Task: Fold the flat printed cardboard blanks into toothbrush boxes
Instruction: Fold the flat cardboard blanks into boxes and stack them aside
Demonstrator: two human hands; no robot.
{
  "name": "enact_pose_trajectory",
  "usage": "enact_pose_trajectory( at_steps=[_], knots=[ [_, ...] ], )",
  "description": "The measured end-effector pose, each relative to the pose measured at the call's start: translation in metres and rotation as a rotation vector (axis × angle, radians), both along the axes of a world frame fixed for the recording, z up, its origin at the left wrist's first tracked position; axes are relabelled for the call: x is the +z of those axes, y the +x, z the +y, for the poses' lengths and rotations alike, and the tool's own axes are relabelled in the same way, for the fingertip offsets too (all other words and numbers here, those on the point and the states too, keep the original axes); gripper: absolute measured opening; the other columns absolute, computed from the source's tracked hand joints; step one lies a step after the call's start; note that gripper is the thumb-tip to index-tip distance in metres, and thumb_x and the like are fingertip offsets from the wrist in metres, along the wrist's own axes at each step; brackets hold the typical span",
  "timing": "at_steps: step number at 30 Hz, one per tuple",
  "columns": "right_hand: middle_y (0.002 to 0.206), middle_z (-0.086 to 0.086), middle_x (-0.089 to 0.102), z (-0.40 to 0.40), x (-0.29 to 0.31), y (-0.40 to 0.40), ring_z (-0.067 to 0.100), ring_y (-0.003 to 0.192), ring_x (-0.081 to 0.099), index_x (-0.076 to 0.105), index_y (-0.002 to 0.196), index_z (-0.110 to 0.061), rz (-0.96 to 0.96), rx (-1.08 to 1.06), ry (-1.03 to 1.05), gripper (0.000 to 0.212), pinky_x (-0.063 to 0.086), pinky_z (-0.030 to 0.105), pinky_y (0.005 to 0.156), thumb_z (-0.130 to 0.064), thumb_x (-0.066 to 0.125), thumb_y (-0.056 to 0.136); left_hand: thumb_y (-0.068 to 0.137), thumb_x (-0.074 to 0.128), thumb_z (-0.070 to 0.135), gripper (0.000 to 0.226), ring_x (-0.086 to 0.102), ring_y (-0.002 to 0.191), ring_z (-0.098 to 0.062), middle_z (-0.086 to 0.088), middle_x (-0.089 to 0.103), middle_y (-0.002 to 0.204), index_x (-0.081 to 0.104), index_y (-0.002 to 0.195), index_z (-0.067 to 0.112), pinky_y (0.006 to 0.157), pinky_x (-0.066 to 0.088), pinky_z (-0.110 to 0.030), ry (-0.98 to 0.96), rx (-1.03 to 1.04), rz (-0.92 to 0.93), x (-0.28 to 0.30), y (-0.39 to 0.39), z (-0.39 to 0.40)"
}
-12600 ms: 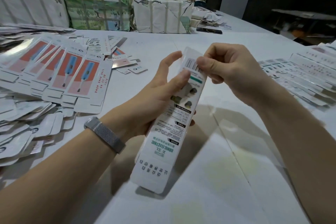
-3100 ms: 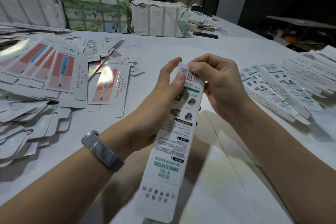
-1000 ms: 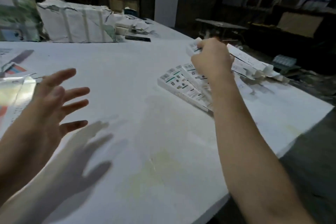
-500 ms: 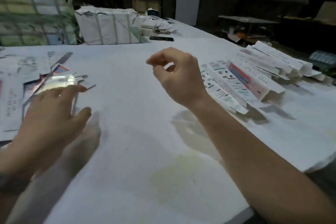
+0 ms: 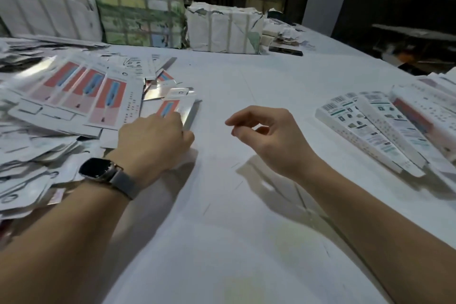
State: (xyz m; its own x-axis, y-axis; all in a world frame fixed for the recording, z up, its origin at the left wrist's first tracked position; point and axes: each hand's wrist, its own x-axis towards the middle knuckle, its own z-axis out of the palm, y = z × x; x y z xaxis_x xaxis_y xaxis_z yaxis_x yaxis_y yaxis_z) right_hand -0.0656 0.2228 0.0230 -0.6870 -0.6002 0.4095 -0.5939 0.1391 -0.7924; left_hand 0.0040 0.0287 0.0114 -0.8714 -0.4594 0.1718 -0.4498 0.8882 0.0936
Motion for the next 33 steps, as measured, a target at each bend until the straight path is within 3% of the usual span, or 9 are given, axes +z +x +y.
enact_pose_trajectory(
  at_steps=[4, 8, 10, 13, 15, 22, 26, 30, 33],
  knots=[
    [0.075, -0.005, 0.069, 0.0, 0.0, -0.004, 0.008, 0.073, 0.06, 0.073, 0.088, -0.028, -0.012, -0.031, -0.075, 0.021, 0.046, 0.022, 0.065, -0.009, 0.065, 0.084, 0.096, 0.031, 0.038, 0.039, 0.051, 0.073, -0.029, 0.0, 0.052, 0.084, 0.043, 0.132, 0.03, 0.067, 0.04, -0.038, 0.187, -0.139, 0.289, 0.008, 0.001, 0.014],
    [0.073, -0.006, 0.066, -0.001, 0.004, -0.011, 0.01, 0.073, 0.061, 0.067, 0.102, -0.032, -0.04, -0.063, -0.174, 0.026, 0.045, 0.029, 0.066, -0.019, 0.062, 0.079, 0.101, 0.042, 0.023, 0.027, 0.068, 0.078, 0.0, 0.018, 0.069, 0.09, 0.054, 0.122, 0.035, 0.05, 0.05, -0.018, 0.845, -0.272, 0.608, 0.02, -0.001, 0.029],
    [0.075, -0.004, 0.065, 0.0, 0.005, -0.016, 0.014, 0.075, 0.062, 0.061, 0.113, -0.031, -0.043, -0.097, -0.197, 0.032, 0.048, 0.031, 0.068, -0.023, 0.062, 0.082, 0.102, 0.046, 0.016, 0.028, 0.07, 0.078, 0.001, 0.014, 0.075, 0.089, 0.058, 0.12, 0.032, 0.047, 0.05, -0.013, 1.135, -0.299, 0.573, 0.021, 0.002, 0.039],
    [0.076, 0.003, 0.06, 0.005, 0.007, -0.021, 0.025, 0.084, 0.066, 0.049, 0.131, -0.033, -0.017, -0.186, -0.209, 0.045, 0.059, 0.039, 0.078, -0.028, 0.063, 0.088, 0.097, 0.051, 0.007, 0.03, 0.072, 0.09, -0.021, 0.003, 0.077, 0.093, 0.059, 0.117, 0.028, 0.069, 0.054, -0.037, 1.367, -0.347, 0.437, 0.019, 0.004, 0.048],
    [0.075, 0.011, 0.058, 0.011, 0.011, -0.025, 0.028, 0.081, 0.065, 0.043, 0.141, -0.034, 0.037, -0.239, -0.192, 0.052, 0.059, 0.041, 0.076, -0.028, 0.063, 0.093, 0.093, 0.051, -0.003, 0.031, 0.073, 0.091, -0.024, -0.003, 0.077, 0.096, 0.056, 0.113, 0.02, 0.072, 0.056, -0.037, 1.499, -0.406, 0.385, 0.018, 0.005, 0.05],
    [0.091, 0.015, 0.069, 0.012, 0.012, -0.019, 0.035, 0.08, 0.069, 0.038, 0.148, -0.028, -0.001, -0.04, -0.127, 0.059, 0.061, 0.045, 0.07, -0.019, 0.059, 0.094, 0.055, 0.042, -0.006, 0.083, 0.069, 0.097, -0.032, -0.003, 0.071, 0.107, 0.056, 0.118, 0.048, 0.077, 0.06, -0.05, 1.594, -0.58, 0.323, 0.018, 0.013, 0.053],
    [0.077, 0.015, 0.066, 0.015, 0.011, -0.023, 0.023, 0.072, 0.071, 0.03, 0.152, -0.034, -0.057, 0.068, 0.005, 0.069, 0.059, 0.028, 0.062, -0.015, 0.062, 0.094, 0.085, 0.056, 0.012, 0.055, 0.072, 0.091, -0.036, -0.013, 0.071, 0.114, 0.053, 0.133, 0.038, 0.075, 0.06, -0.051, 1.865, -0.644, 0.311, 0.026, 0.012, 0.056],
    [0.051, -0.008, 0.047, 0.015, 0.007, -0.025, 0.007, 0.049, 0.049, 0.042, 0.147, -0.037, 0.138, -0.023, 0.134, 0.062, 0.042, 0.012, 0.055, -0.021, 0.065, 0.092, 0.108, 0.028, 0.036, 0.04, 0.065, 0.111, -0.039, -0.023, 0.066, 0.124, 0.064, 0.111, 0.018, 0.069, 0.051, -0.014, 1.637, -0.519, 0.396, 0.017, 0.006, 0.051],
    [0.047, -0.01, 0.045, 0.015, 0.006, -0.025, 0.008, 0.047, 0.042, 0.05, 0.143, -0.034, 0.208, -0.064, 0.109, 0.057, 0.036, 0.013, 0.053, -0.026, 0.067, 0.089, 0.097, 0.033, 0.062, 0.05, 0.075, 0.084, -0.03, -0.012, 0.076, 0.099, 0.073, 0.105, 0.033, 0.059, 0.06, -0.033, 1.726, -0.522, 0.317, 0.021, 0.014, 0.059]
  ],
)
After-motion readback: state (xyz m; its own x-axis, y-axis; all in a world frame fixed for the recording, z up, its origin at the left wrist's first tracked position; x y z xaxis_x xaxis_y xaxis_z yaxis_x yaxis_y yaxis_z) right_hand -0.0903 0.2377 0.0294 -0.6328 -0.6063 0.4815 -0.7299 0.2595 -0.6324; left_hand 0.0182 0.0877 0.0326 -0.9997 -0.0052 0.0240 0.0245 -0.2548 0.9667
